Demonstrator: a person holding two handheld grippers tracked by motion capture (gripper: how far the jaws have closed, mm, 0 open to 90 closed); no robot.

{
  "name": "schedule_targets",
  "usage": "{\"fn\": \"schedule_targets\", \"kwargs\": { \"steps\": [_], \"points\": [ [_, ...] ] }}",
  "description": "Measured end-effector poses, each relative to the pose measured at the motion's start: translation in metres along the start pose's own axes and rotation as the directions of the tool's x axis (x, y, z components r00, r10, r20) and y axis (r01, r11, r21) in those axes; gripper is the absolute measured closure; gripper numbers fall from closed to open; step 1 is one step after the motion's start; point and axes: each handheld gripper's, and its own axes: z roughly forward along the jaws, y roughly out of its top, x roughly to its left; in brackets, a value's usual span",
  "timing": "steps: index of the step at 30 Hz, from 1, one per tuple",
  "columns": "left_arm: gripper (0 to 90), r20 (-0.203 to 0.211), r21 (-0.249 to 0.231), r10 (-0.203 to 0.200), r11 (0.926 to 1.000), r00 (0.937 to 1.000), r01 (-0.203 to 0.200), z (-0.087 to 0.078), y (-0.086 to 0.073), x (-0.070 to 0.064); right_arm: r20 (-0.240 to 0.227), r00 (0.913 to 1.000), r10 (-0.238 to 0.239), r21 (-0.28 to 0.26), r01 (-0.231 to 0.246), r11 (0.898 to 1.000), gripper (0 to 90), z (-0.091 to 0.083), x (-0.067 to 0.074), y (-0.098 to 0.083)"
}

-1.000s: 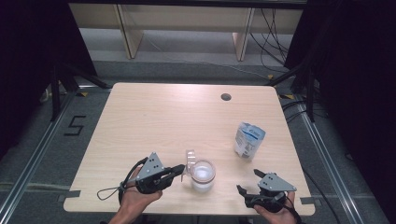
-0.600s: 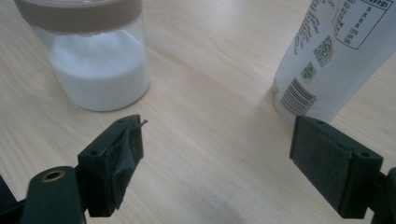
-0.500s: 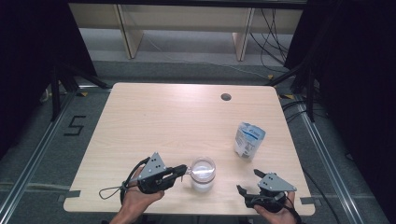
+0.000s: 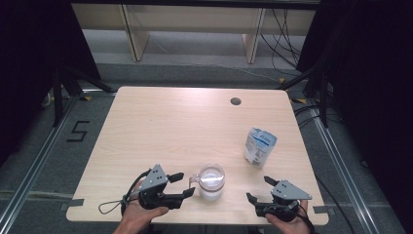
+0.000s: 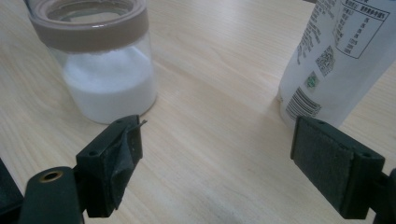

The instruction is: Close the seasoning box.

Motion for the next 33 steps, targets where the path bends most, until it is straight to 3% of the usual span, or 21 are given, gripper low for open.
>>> {"fn": "schedule_targets", "kwargs": {
  "steps": [4,5,8,9,11,13,15,17,18,25,28,30,31,33],
  "points": [
    [27.1,-0.013,0.001,-0.018,0.9998,0.9998,0.018,-0.002,-0.006,0.000,-0.022,0.9997,-0.005,-0.045,0.004,0.999,17.0,0.000,-0.002,0.000],
    [25.7,-0.005,0.006,0.001,1.0000,1.0000,-0.001,-0.003,-0.007,0.001,-0.019,0.9998,-0.001,-0.042,0.000,0.999,16.9,-0.001,-0.001,0.001],
    [22.2,-0.007,0.021,-0.003,0.9998,1.0000,0.003,-0.004,-0.013,0.000,-0.043,0.9988,0.024,-0.041,-0.026,0.999,16.4,0.000,0.001,0.001],
    [21.6,0.001,0.017,-0.012,0.9998,0.9999,0.012,-0.004,-0.015,0.000,-0.029,0.9996,0.001,-0.048,-0.003,0.999,16.3,-0.001,0.001,0.001],
    [20.4,-0.004,0.028,-0.018,0.9994,0.9998,0.019,-0.005,-0.018,0.001,-0.061,0.9982,0.005,-0.043,-0.008,0.999,16.4,0.000,0.003,0.001],
    [18.6,-0.010,0.029,-0.025,0.9992,0.9996,0.026,-0.005,-0.020,0.001,-0.057,0.9984,0.001,-0.039,-0.004,0.999,16.4,0.000,0.004,0.002],
    [17.8,-0.007,0.025,-0.031,0.9992,0.9995,0.031,-0.005,-0.021,0.001,-0.059,0.9983,-0.002,-0.039,-0.001,0.999,16.4,0.000,0.005,0.001],
    [16.7,-0.011,0.026,-0.047,0.9985,0.9988,0.047,-0.006,-0.022,0.001,-0.059,0.9979,0.027,-0.031,-0.029,0.999,16.4,-0.001,0.007,0.001],
    [16.6,-0.016,0.030,-0.046,0.9985,0.9988,0.046,-0.006,-0.022,0.000,-0.063,0.9980,0.009,-0.040,-0.012,0.999,16.3,-0.001,0.005,0.001],
    [16.2,-0.018,0.030,-0.022,0.9993,0.9996,0.022,-0.007,-0.024,0.000,-0.053,0.9986,0.003,-0.035,-0.005,0.999,16.3,-0.002,0.007,0.001],
    [16.2,-0.031,0.027,-0.048,0.9984,0.9983,0.049,-0.007,-0.025,0.000,-0.059,0.9983,0.000,-0.039,-0.002,0.999,16.4,-0.002,0.006,0.001],
    [16.2,-0.026,0.028,-0.035,0.9990,0.9991,0.036,-0.007,-0.026,0.002,-0.066,0.9978,0.001,-0.035,-0.003,0.999,16.4,-0.002,0.006,0.001],
    [16.2,-0.034,0.027,-0.053,0.9982,0.9980,0.054,-0.007,-0.027,0.002,-0.072,0.9974,0.002,-0.039,-0.005,0.999,16.4,-0.002,0.006,0.000],
    [16.2,-0.039,0.036,-0.049,0.9981,0.9980,0.050,-0.007,-0.029,0.001,-0.067,0.9977,0.002,-0.037,-0.004,0.999,16.4,-0.002,0.006,0.001]
  ]
}}
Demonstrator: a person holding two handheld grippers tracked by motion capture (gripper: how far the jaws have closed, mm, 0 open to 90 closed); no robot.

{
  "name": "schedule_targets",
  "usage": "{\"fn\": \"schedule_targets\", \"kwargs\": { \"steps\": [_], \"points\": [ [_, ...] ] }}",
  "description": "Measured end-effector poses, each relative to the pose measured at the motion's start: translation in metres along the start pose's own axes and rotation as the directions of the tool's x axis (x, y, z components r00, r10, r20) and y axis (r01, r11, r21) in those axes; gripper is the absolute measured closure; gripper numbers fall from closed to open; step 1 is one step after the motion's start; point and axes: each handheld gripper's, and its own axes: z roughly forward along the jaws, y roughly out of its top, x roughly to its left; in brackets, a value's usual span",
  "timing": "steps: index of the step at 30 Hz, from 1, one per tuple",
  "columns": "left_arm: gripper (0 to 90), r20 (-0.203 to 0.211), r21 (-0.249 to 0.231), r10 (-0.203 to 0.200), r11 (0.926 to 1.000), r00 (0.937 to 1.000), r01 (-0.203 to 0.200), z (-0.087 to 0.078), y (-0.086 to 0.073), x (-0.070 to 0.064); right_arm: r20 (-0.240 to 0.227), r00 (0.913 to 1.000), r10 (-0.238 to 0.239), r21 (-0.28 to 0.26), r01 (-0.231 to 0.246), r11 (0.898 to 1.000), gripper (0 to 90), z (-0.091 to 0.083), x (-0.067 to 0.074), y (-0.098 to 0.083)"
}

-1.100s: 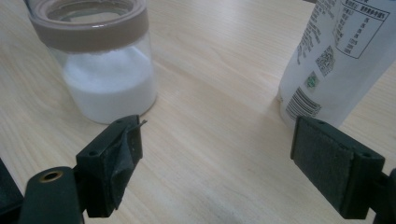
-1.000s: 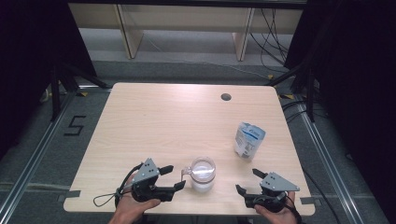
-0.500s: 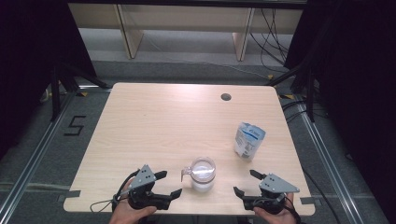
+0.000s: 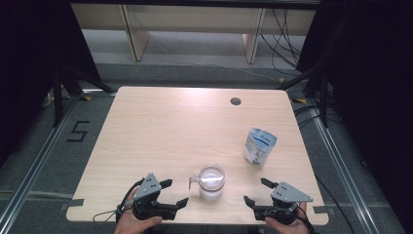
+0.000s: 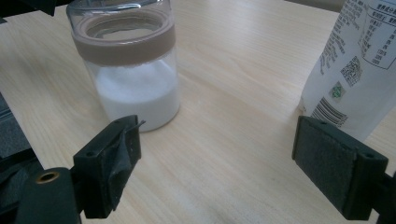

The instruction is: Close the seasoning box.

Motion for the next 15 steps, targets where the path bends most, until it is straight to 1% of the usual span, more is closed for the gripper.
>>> {"fn": "schedule_targets", "kwargs": {
  "steps": [1,2,3,4,6,7,9,11,12,13,14,15],
  "points": [
    [16.2,0.002,0.004,0.008,1.0000,1.0000,-0.008,0.000,-0.001,0.000,-0.001,1.0000,0.002,0.003,-0.002,1.000,16.4,0.000,0.000,0.000],
    [16.2,-0.001,0.007,0.004,1.0000,1.0000,-0.004,0.000,-0.003,-0.001,-0.005,1.0000,0.000,-0.003,0.000,1.000,16.4,0.001,0.001,0.000],
    [16.2,0.000,0.013,0.019,0.9997,0.9998,-0.019,0.000,-0.003,0.000,-0.001,1.0000,-0.006,0.002,0.006,1.000,16.4,0.001,0.001,0.000],
    [16.3,0.011,0.009,0.021,0.9997,0.9997,-0.021,0.001,-0.005,0.001,-0.003,1.0000,-0.005,0.003,0.005,1.000,16.4,0.001,0.002,0.000],
    [16.3,0.003,0.019,0.017,0.9997,0.9998,-0.017,0.001,-0.006,0.001,-0.005,1.0000,-0.008,0.009,0.008,1.000,16.4,0.001,0.001,0.000],
    [16.3,0.007,0.025,0.020,0.9995,0.9998,-0.020,0.001,-0.007,0.002,-0.003,1.0000,-0.008,0.009,0.008,1.000,16.4,0.001,0.001,0.000],
    [16.3,0.009,0.017,0.005,0.9998,0.9999,-0.006,0.002,-0.008,0.003,-0.004,1.0000,-0.009,0.012,0.009,1.000,16.4,0.002,0.001,0.000],
    [16.3,-0.002,0.034,-0.008,0.9994,1.0000,0.009,0.001,-0.010,0.002,-0.003,1.0000,-0.008,0.013,0.008,1.000,16.4,0.002,0.001,0.000],
    [16.3,-0.001,0.036,-0.005,0.9994,1.0000,0.005,0.001,-0.010,0.002,-0.006,0.9999,-0.008,0.011,0.008,1.000,16.4,0.002,0.001,0.000],
    [16.3,0.007,0.031,-0.001,0.9995,1.0000,0.001,0.002,-0.012,0.002,0.006,0.9995,0.032,0.030,-0.032,0.999,16.4,0.000,0.004,0.000],
    [16.3,0.003,0.048,0.008,0.9988,1.0000,-0.008,0.001,-0.012,0.003,0.006,0.9997,0.025,0.021,-0.025,0.999,16.4,0.001,0.004,0.000],
    [16.3,0.004,0.049,0.010,0.9987,0.9999,-0.010,0.001,-0.013,0.002,0.003,0.9997,0.024,0.023,-0.024,0.999,16.4,0.001,0.004,0.000]
  ]
}}
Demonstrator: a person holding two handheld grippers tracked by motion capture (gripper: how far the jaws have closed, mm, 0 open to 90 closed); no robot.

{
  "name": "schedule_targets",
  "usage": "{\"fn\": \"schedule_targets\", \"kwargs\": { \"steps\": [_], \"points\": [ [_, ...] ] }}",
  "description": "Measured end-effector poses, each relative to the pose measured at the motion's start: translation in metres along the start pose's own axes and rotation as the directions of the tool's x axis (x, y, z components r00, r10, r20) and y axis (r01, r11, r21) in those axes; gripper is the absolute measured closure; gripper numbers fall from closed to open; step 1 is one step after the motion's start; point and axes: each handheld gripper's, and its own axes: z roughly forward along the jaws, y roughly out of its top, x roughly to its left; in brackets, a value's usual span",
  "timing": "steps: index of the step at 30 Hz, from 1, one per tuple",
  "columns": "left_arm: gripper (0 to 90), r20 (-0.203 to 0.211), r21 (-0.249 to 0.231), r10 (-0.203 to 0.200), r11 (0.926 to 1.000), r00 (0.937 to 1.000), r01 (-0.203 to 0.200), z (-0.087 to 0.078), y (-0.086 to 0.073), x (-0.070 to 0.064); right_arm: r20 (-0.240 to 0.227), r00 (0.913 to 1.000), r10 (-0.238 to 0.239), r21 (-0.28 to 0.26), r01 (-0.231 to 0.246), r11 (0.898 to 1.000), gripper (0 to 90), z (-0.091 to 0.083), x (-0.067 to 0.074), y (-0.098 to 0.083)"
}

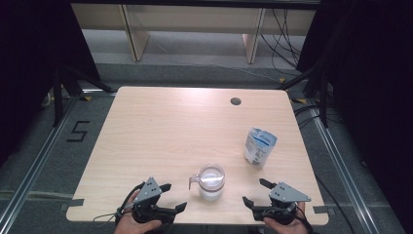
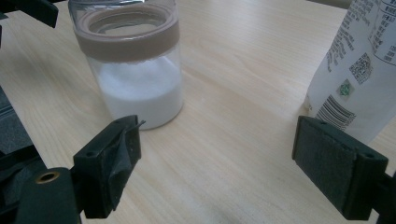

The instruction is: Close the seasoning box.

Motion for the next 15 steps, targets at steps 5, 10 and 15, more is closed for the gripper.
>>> {"fn": "schedule_targets", "kwargs": {
  "steps": [5,10,15],
  "points": [
    [16.3,0.000,-0.006,-0.004,1.0000,1.0000,0.004,-0.0007,-0.0020,-0.0012,-0.008,0.9997,-0.023,-0.008,0.023,1.000,16.4,0.0013,-0.0015,0.0003],
    [16.3,0.008,0.007,0.021,0.9998,0.9998,-0.021,-0.0031,-0.0028,-0.0003,-0.006,0.9997,-0.025,-0.002,0.025,1.000,16.4,-0.0005,-0.0002,-0.0004],
    [16.3,0.009,0.003,0.007,1.0000,0.9999,-0.007,-0.0032,-0.0054,-0.0019,-0.001,0.9994,-0.036,-0.011,0.036,0.999,16.4,-0.0011,0.0005,-0.0015]
  ]
}}
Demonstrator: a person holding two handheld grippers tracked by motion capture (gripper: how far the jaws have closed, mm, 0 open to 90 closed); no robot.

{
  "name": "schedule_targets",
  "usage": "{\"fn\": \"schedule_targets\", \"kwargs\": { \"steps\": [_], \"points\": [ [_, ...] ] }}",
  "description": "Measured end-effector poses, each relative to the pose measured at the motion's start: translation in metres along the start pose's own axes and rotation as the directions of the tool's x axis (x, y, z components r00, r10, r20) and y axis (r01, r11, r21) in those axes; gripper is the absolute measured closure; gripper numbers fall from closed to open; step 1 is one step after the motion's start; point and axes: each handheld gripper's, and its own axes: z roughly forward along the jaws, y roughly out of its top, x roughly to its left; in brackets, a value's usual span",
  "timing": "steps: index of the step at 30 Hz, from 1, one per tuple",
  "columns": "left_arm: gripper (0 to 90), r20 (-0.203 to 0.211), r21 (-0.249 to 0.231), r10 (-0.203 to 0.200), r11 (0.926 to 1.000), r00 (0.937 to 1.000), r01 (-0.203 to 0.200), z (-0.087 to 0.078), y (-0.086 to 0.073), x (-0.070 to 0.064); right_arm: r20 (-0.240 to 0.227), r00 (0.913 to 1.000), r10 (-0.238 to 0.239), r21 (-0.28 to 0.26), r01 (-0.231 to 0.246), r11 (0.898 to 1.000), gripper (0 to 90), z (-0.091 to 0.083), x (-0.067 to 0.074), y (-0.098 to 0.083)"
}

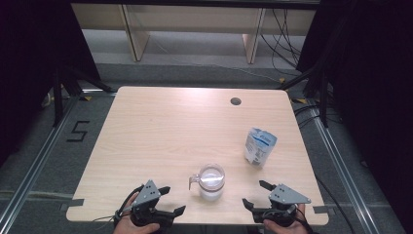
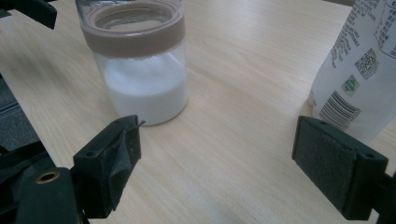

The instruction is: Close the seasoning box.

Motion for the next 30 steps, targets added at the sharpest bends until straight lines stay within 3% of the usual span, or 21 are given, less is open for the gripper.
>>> {"fn": "schedule_targets", "kwargs": {
  "steps": [3,9,11,12,14,15,17,18,19,20,22,23,25,26,27,30],
  "points": [
    [16.3,0.000,0.005,-0.019,0.9998,0.9998,0.019,0.000,-0.002,-0.002,-0.013,0.9998,0.018,0.024,-0.018,1.000,16.4,-0.002,0.002,-0.001],
    [16.3,-0.008,0.009,0.002,1.0000,1.0000,-0.002,-0.006,-0.005,-0.001,-0.013,0.9998,0.012,0.020,-0.011,1.000,16.0,-0.004,0.004,-0.003],
    [16.3,-0.005,0.002,-0.002,1.0000,1.0000,0.002,-0.007,-0.006,-0.001,-0.032,0.9988,0.036,0.022,-0.035,0.999,15.8,-0.004,0.005,-0.004],
    [16.3,-0.003,0.003,0.001,1.0000,1.0000,-0.001,-0.007,-0.007,0.000,-0.008,0.9991,0.042,0.032,-0.042,0.999,15.7,-0.006,0.007,-0.004],
    [16.3,-0.005,0.009,-0.013,0.9999,0.9999,0.013,-0.008,-0.008,-0.001,-0.029,0.9989,0.036,0.026,-0.035,0.999,15.7,-0.006,0.006,-0.006],
    [16.3,-0.005,0.003,-0.023,0.9997,0.9997,0.023,-0.008,-0.009,-0.002,-0.007,0.9976,0.068,0.037,-0.068,0.997,15.7,-0.008,0.009,-0.007],
    [16.3,-0.015,0.014,-0.011,0.9998,0.9998,0.011,-0.009,-0.010,-0.002,-0.008,0.9993,0.038,0.024,-0.037,0.999,15.7,-0.008,0.007,-0.008],
    [16.3,-0.014,0.012,-0.011,0.9999,0.9998,0.011,-0.009,-0.011,-0.002,0.000,0.9976,0.069,0.047,-0.069,0.997,15.7,-0.010,0.009,-0.009],
    [16.3,-0.009,0.008,-0.018,0.9998,0.9998,0.018,-0.009,-0.012,-0.001,-0.014,0.9980,0.062,0.055,-0.061,0.997,15.7,-0.009,0.008,-0.010],
    [16.3,-0.010,0.010,-0.012,0.9999,0.9999,0.012,-0.009,-0.012,-0.001,0.001,0.9964,0.085,0.062,-0.084,0.995,15.7,-0.010,0.011,-0.011],
    [16.3,-0.014,0.016,-0.014,0.9998,0.9998,0.014,-0.010,-0.013,-0.001,-0.001,0.9981,0.062,0.078,-0.062,0.995,15.7,-0.010,0.009,-0.012],
    [16.3,-0.017,0.020,-0.015,0.9997,0.9998,0.015,-0.011,-0.013,0.000,0.015,0.9970,0.076,0.070,-0.076,0.995,15.7,-0.011,0.011,-0.014],
    [16.3,-0.026,0.024,-0.010,0.9997,0.9996,0.011,-0.012,-0.014,0.000,0.004,0.9977,0.067,0.077,-0.067,0.995,15.7,-0.011,0.010,-0.015],
    [16.3,-0.018,0.020,-0.009,0.9998,0.9998,0.010,-0.012,-0.015,0.000,0.025,0.9984,0.050,0.076,-0.052,0.996,15.7,-0.013,0.009,-0.015],
    [16.3,-0.019,0.016,-0.017,0.9997,0.9997,0.018,-0.012,-0.016,0.000,0.012,0.9966,0.082,0.086,-0.083,0.993,15.7,-0.014,0.011,-0.016],
    [16.3,-0.022,0.028,-0.018,0.9994,0.9996,0.019,-0.014,-0.018,-0.001,0.021,0.9955,0.092,0.082,-0.093,0.992,15.7,-0.017,0.012,-0.018]
  ]
}}
